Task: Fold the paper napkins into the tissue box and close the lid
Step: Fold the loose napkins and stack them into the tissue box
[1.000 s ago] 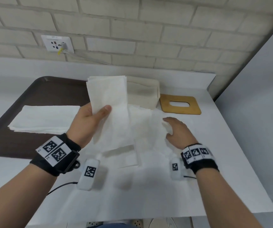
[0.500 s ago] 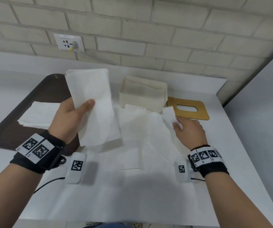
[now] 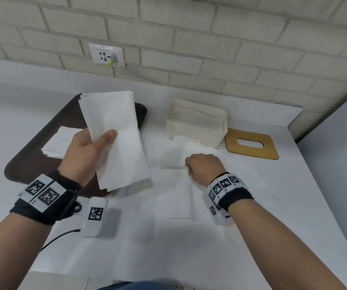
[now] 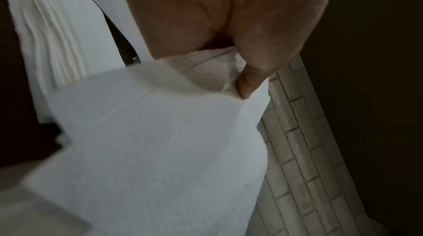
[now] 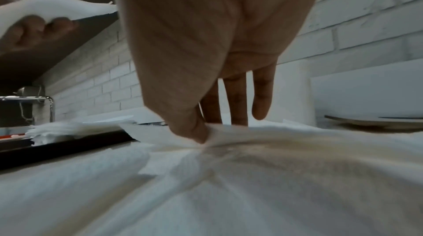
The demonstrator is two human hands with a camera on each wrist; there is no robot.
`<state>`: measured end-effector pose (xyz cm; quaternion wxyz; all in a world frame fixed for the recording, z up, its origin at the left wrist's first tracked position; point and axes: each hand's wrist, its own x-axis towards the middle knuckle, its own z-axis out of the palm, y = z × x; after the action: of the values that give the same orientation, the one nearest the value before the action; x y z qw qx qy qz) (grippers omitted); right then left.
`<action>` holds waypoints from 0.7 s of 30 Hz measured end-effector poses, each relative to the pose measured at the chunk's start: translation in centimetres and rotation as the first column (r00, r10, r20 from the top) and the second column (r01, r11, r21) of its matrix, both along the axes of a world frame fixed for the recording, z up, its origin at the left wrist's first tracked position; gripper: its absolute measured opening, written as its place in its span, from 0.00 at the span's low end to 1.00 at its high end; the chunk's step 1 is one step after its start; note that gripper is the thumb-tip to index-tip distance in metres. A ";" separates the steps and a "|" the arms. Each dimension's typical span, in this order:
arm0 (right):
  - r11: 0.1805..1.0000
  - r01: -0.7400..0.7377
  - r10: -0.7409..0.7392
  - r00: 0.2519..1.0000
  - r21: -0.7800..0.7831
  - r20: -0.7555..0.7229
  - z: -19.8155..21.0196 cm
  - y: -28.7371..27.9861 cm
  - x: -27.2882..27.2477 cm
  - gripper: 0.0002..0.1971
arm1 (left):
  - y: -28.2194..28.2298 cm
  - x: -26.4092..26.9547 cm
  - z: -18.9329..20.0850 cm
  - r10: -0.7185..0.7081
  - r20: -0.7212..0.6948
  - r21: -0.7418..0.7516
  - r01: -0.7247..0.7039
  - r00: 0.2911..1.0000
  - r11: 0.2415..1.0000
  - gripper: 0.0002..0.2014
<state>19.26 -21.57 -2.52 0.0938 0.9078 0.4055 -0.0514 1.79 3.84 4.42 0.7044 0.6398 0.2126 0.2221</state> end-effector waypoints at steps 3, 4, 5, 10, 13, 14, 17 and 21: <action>0.993 0.057 -0.057 0.998 0.107 -0.010 2.0 -0.5 -0.5 0.10 | 1.0 -0.5 -0.1 0.011 -0.004 -0.013 -0.011 1.000 1.000 0.06; 0.982 0.080 -0.080 0.997 0.169 -0.009 2.8 -0.8 -1.0 0.09 | 1.4 -0.6 -0.2 0.012 -0.005 -0.019 -0.012 1.000 1.000 0.07; 0.968 0.094 -0.096 0.995 0.232 -0.002 3.6 -1.1 -1.7 0.09 | 1.9 -0.6 -0.3 0.014 -0.004 -0.022 -0.014 1.000 1.000 0.07; 0.961 -0.026 0.043 0.998 0.275 -0.055 4.4 -2.2 -8.8 0.09 | 3.5 -0.5 -0.5 0.004 0.009 -0.010 -0.004 1.000 1.000 0.07; 0.977 -0.069 0.097 0.986 0.200 -0.138 2.2 -2.8 -12.0 0.09 | 3.8 -0.2 -0.6 -0.026 0.015 0.006 0.026 1.000 1.000 0.07; 0.982 -0.063 0.097 0.977 0.177 -0.189 1.7 -3.0 -12.5 0.12 | 3.8 -0.2 -0.7 -0.042 0.013 0.014 0.042 0.999 0.999 0.07; 0.995 -0.047 0.071 0.950 0.087 -0.303 0.9 -3.2 -13.2 0.29 | 3.9 -0.1 -1.1 -0.085 -0.001 0.037 0.085 0.996 0.996 0.07; 0.996 -0.088 0.090 0.977 0.021 -0.196 0.3 -2.6 -13.1 0.28 | 3.8 -0.2 -1.5 -0.133 -0.002 0.064 0.133 0.991 0.989 0.07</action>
<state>6.16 -24.22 -2.21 0.0498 0.8798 0.4533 -0.1339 1.64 7.64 2.87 0.6969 0.6747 0.1614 0.1819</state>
